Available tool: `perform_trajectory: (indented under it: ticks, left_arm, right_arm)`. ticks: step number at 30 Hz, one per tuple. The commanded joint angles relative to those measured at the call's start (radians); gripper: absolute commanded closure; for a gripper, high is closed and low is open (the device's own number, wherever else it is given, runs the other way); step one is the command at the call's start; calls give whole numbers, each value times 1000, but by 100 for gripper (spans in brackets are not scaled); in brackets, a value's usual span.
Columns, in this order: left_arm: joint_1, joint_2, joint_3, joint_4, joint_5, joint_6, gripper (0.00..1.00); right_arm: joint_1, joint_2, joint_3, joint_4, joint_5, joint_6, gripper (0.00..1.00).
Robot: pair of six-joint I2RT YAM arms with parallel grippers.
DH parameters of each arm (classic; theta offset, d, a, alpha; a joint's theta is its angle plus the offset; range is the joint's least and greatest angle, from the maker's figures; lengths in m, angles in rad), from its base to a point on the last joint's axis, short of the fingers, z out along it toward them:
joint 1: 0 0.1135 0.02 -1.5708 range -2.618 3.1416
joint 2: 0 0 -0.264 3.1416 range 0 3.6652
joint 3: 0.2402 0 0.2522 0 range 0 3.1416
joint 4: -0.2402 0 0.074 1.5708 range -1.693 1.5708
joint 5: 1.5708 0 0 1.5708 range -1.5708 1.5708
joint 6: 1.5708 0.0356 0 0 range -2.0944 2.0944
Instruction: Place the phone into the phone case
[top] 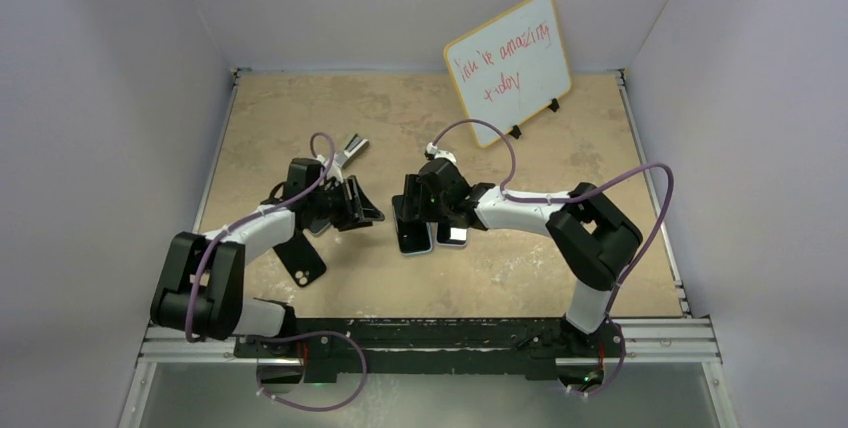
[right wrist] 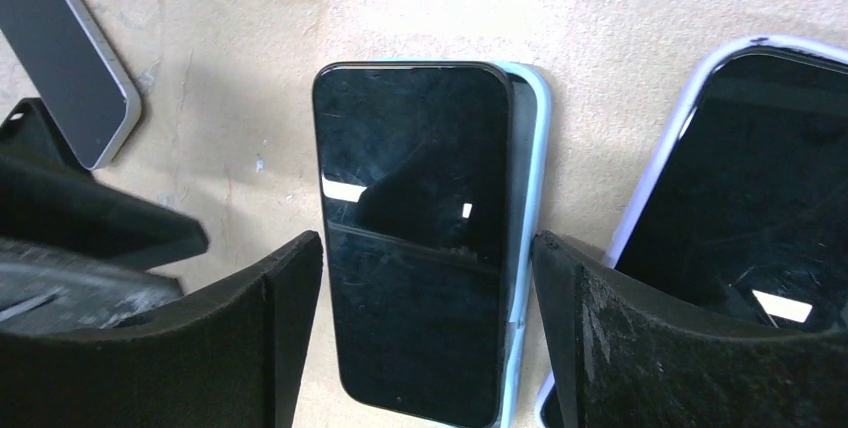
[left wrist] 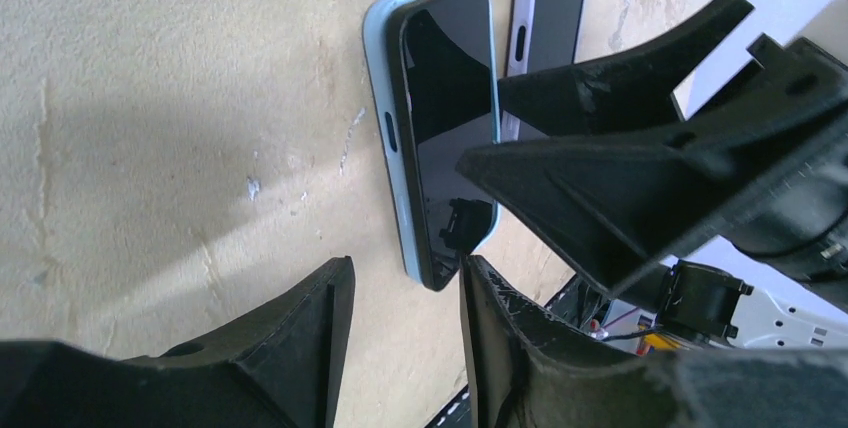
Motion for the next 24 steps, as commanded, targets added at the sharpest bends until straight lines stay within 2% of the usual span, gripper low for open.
perform_trajectory:
  ticks: [1, 6, 14, 20, 24]
  left_arm:
    - [-10, 64, -14, 144, 28, -48, 57]
    - [-32, 131, -4, 214, 55, -71, 58]
    - [-73, 226, 33, 183, 26, -59, 58]
    - [-74, 237, 37, 170, 9, -51, 64]
    - [-75, 249, 42, 175, -4, -56, 69]
  right_arm:
    - [-2, 11, -1, 41, -46, 6, 22]
    - [-7, 11, -16, 79, -97, 34, 22]
    - [-31, 8, -34, 111, -165, 47, 21]
    - [-31, 42, 10, 39, -162, 18, 21]
    - [-31, 44, -11, 103, -254, 44, 20]
